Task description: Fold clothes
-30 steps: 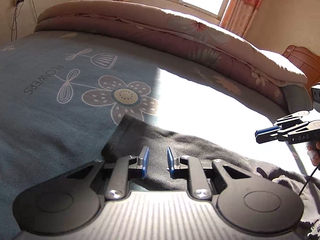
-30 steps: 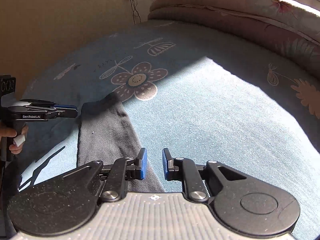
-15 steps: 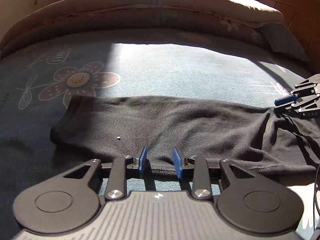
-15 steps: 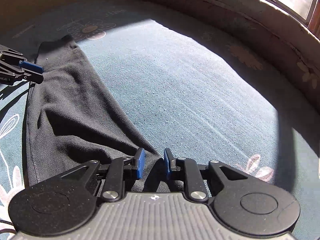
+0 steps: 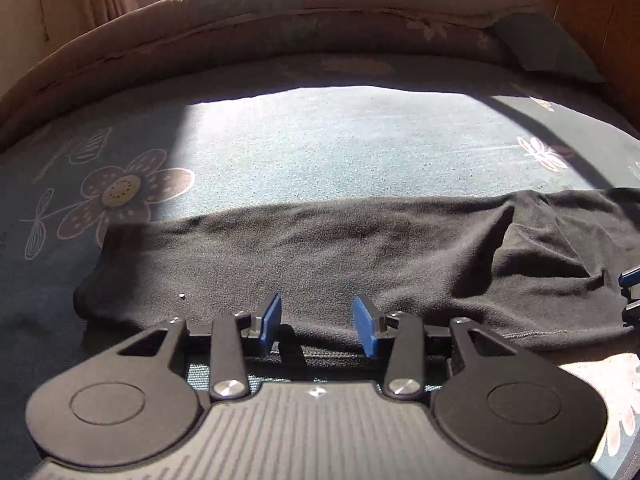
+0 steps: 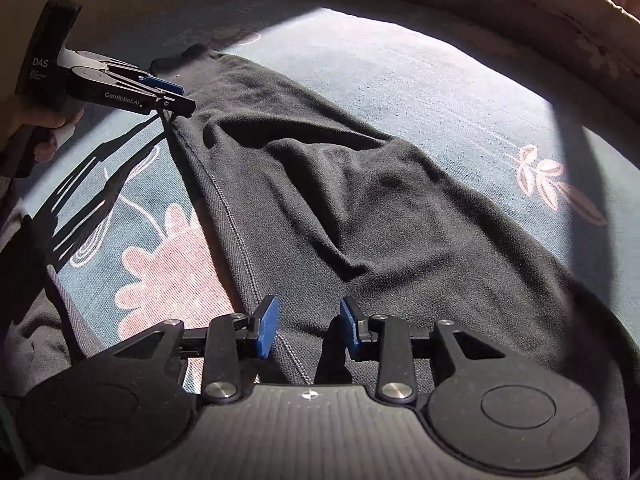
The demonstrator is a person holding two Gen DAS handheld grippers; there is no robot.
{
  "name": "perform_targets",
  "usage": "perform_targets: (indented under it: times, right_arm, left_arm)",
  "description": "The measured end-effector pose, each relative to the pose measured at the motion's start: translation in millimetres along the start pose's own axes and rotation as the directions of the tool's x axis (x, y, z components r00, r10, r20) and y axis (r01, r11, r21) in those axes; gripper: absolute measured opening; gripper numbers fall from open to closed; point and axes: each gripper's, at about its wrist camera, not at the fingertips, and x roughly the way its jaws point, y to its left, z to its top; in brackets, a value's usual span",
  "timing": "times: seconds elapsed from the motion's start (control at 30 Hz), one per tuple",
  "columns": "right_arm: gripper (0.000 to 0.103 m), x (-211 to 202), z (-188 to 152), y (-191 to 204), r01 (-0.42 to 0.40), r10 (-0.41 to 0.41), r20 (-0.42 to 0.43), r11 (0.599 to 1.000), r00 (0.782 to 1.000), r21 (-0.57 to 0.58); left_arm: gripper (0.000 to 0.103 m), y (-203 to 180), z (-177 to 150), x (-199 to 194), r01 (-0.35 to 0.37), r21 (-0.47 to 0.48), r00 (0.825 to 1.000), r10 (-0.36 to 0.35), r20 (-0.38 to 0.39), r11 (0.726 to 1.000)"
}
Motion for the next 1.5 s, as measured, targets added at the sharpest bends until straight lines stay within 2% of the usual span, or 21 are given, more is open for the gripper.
perform_targets:
  times: [0.07,0.17,0.23,0.27,0.33,0.43,0.47,0.53,0.57,0.63,0.7,0.73,0.8,0.9,0.93,0.97,1.03,1.27,1.33,1.4,1.5]
  right_arm:
    - [0.045,-6,8,-8,0.074,-0.075,0.054,0.997,0.996,0.022]
    - [0.047,8,9,-28,0.156,-0.159,0.031,0.984,0.987,0.091]
    - [0.047,16,-4,-34,0.157,-0.157,-0.015,0.981,0.988,0.112]
    - [0.048,12,-14,-34,0.145,-0.147,0.001,0.980,0.989,0.136]
    - [0.050,-2,-34,-30,0.118,-0.120,0.006,0.980,0.993,0.161]
    - [0.054,-25,-53,-30,0.062,-0.060,-0.018,0.984,0.998,0.167]
    - [0.055,-33,-53,-35,0.057,-0.054,-0.020,0.984,0.998,0.172]
    - [0.058,-45,-47,-51,0.132,-0.138,0.022,0.974,0.990,0.184]
    - [0.064,-49,-44,-62,0.174,-0.187,0.046,0.964,0.981,0.201]
    - [0.065,-44,-38,-92,0.213,-0.239,0.060,0.936,0.969,0.279]
    - [0.065,-32,-38,-120,0.210,-0.245,0.057,0.913,0.968,0.350]
    - [0.065,-25,-40,-130,0.220,-0.253,0.040,0.902,0.967,0.371]
    - [0.065,-16,-49,-146,0.274,-0.302,0.017,0.887,0.953,0.370]
    - [0.065,-27,-64,-161,0.295,-0.338,0.033,0.862,0.941,0.411]
    - [0.065,-32,-68,-165,0.303,-0.350,0.032,0.850,0.936,0.430]
    - [0.065,-37,-70,-164,0.314,-0.362,0.028,0.842,0.932,0.438]
    - [0.066,-49,-74,-156,0.306,-0.360,0.048,0.849,0.932,0.431]
    - [0.070,-77,-92,-130,0.272,-0.344,0.085,0.850,0.935,0.451]
    - [0.070,-79,-98,-124,0.291,-0.355,0.068,0.849,0.933,0.442]
    - [0.075,-77,-105,-120,0.325,-0.372,0.032,0.845,0.928,0.424]
    - [0.077,-69,-119,-119,0.338,-0.363,-0.024,0.839,0.931,0.427]
  left_arm:
    - [0.044,-11,8,-3,0.040,0.017,0.999,-0.040,0.008,0.999]
    - [0.046,-41,12,10,0.110,0.066,0.994,-0.110,-0.010,0.992]
    - [0.046,-55,4,25,0.106,0.080,0.992,-0.100,-0.081,0.991]
    - [0.046,-58,-4,31,0.097,0.085,0.989,-0.086,-0.124,0.992]
    - [0.048,-60,-18,26,0.091,0.102,0.992,-0.081,-0.099,0.991]
    - [0.048,-55,-6,17,0.114,0.091,0.980,-0.097,-0.176,0.989]
    - [0.048,-53,1,16,0.110,0.095,0.982,-0.093,-0.163,0.989]
    - [0.049,-49,18,20,0.060,0.107,0.992,-0.048,-0.117,0.992]
    - [0.049,-45,24,27,0.052,0.080,0.993,-0.044,-0.106,0.995]
    - [0.049,-34,33,44,0.057,0.005,0.994,-0.056,-0.094,0.998]
    - [0.049,-25,32,64,0.047,-0.062,0.991,-0.054,-0.126,0.997]
    - [0.049,-21,30,71,0.023,-0.060,0.991,-0.031,-0.132,0.998]
    - [0.051,-15,24,72,-0.035,-0.020,0.995,0.033,-0.096,0.999]
    - [0.051,3,17,66,-0.055,-0.054,0.995,0.050,-0.090,0.997]
    - [0.046,8,15,64,-0.059,-0.067,0.995,0.053,-0.089,0.996]
    - [0.045,14,12,62,-0.063,-0.080,0.995,0.056,-0.087,0.995]
    - [0.050,26,7,57,-0.072,-0.106,0.994,0.063,-0.085,0.992]
    - [0.049,67,-9,43,-0.099,-0.196,0.993,0.085,-0.077,0.976]
    - [0.051,79,-14,38,-0.107,-0.222,0.993,0.092,-0.076,0.969]
    - [0.054,80,-18,28,-0.102,-0.196,0.993,0.089,-0.072,0.975]
    - [0.054,84,-20,14,-0.108,-0.160,0.994,0.102,-0.050,0.981]
